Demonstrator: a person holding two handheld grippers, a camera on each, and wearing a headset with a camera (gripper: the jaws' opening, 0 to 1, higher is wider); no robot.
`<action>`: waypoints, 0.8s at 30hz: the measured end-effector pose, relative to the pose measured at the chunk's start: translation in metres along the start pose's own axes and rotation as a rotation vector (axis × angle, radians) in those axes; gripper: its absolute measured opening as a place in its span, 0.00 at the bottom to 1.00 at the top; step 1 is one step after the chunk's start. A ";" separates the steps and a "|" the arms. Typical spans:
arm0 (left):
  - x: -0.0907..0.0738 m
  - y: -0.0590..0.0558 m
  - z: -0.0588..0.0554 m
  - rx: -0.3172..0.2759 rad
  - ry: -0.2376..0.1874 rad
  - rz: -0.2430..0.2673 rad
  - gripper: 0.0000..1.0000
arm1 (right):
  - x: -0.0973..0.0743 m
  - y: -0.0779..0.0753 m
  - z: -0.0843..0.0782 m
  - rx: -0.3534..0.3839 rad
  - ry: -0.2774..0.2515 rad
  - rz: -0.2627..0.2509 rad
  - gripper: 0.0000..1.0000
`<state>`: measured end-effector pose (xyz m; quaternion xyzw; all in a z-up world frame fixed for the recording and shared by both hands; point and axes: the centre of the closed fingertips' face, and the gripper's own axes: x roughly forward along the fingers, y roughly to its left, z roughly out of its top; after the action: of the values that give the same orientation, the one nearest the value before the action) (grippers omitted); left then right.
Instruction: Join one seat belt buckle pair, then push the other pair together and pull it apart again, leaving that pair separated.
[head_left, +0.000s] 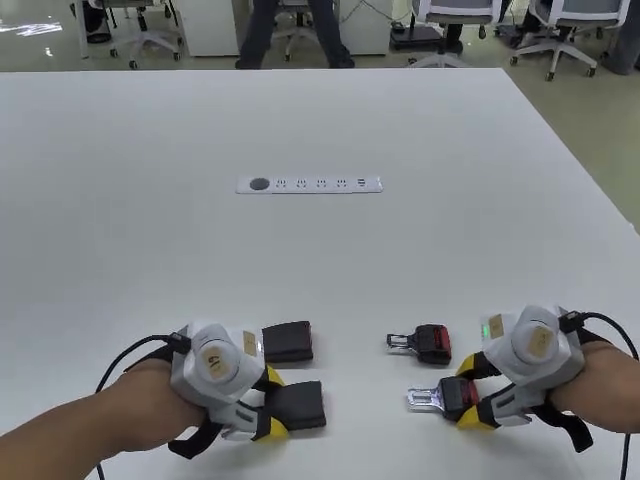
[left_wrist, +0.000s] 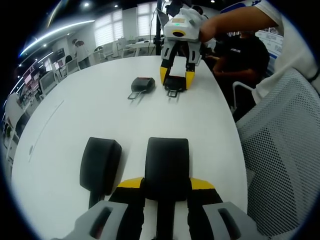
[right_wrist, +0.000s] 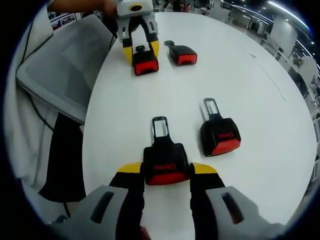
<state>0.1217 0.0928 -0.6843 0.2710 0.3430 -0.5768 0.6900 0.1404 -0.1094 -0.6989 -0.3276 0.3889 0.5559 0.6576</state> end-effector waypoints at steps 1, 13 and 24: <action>0.000 0.001 -0.001 0.002 0.002 -0.001 0.33 | 0.000 0.000 0.000 0.000 0.000 0.000 0.34; 0.003 0.007 -0.009 0.002 0.008 -0.003 0.33 | -0.001 0.002 0.004 0.006 0.006 -0.005 0.35; 0.003 0.007 -0.009 0.006 0.002 -0.004 0.33 | 0.009 0.014 0.025 0.002 -0.035 -0.012 0.35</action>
<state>0.1276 0.0990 -0.6928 0.2731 0.3426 -0.5790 0.6876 0.1308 -0.0812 -0.6947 -0.3198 0.3759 0.5571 0.6679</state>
